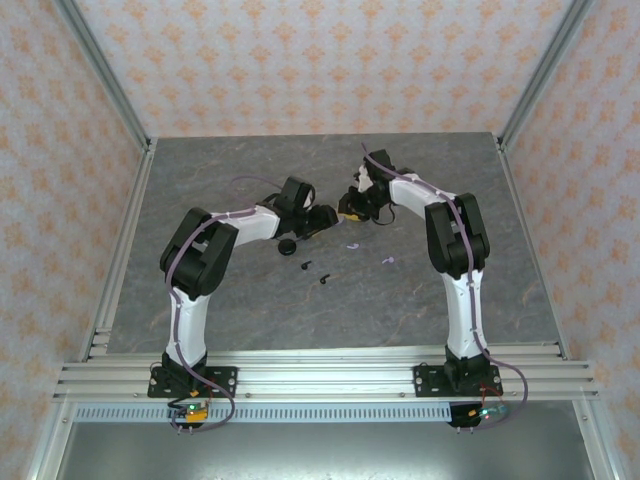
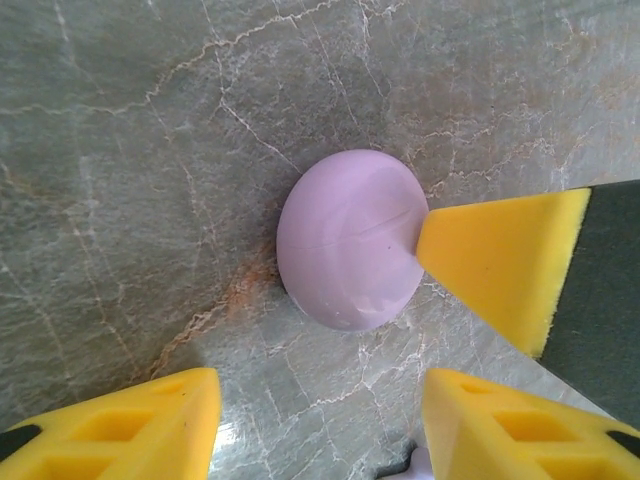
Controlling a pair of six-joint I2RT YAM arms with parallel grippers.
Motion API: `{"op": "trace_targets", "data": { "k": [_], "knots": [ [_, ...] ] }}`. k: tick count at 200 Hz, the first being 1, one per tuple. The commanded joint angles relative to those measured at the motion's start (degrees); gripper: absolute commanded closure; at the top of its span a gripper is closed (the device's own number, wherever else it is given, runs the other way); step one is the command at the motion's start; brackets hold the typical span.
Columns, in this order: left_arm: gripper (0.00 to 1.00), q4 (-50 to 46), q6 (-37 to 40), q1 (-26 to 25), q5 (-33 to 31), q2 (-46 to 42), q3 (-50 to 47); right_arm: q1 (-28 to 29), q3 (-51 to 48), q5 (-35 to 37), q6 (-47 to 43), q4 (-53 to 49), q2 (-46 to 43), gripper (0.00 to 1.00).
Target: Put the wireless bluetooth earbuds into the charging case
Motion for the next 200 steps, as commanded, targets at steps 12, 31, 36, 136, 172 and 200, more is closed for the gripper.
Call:
{"op": "trace_targets", "data": {
  "k": [12, 31, 36, 136, 172, 200],
  "knots": [
    [0.46, 1.5, -0.8, -0.1, -1.5, 2.1, 2.0, -0.7, 1.0, -0.4, 1.1, 0.8, 1.0, 0.73],
    [0.47, 1.7, -1.1, 0.0, -2.4, 2.8, 2.2, -0.8, 0.2, -0.5, 1.5, 1.5, 0.8, 0.73],
    [0.47, 2.0, -1.2, 0.1, -2.7, 2.9, 2.1, -0.9, 0.0, -0.5, 1.6, 1.7, 0.7, 0.73],
    [0.49, 7.0, -3.7, 0.5, -1.4, 5.9, 1.9, -0.9, 1.5, -3.8, 2.6, 2.0, 3.5, 0.73],
    [0.51, 8.7, -4.4, 0.6, -0.7, 7.2, 2.1, -1.0, -0.9, -4.1, 3.3, 3.5, 2.2, 0.76],
    [0.55, 10.0, -5.0, 0.7, -1.0, 7.9, 2.1, -0.9, -1.9, -4.2, 3.4, 3.8, 1.8, 0.78]
  ]
}}
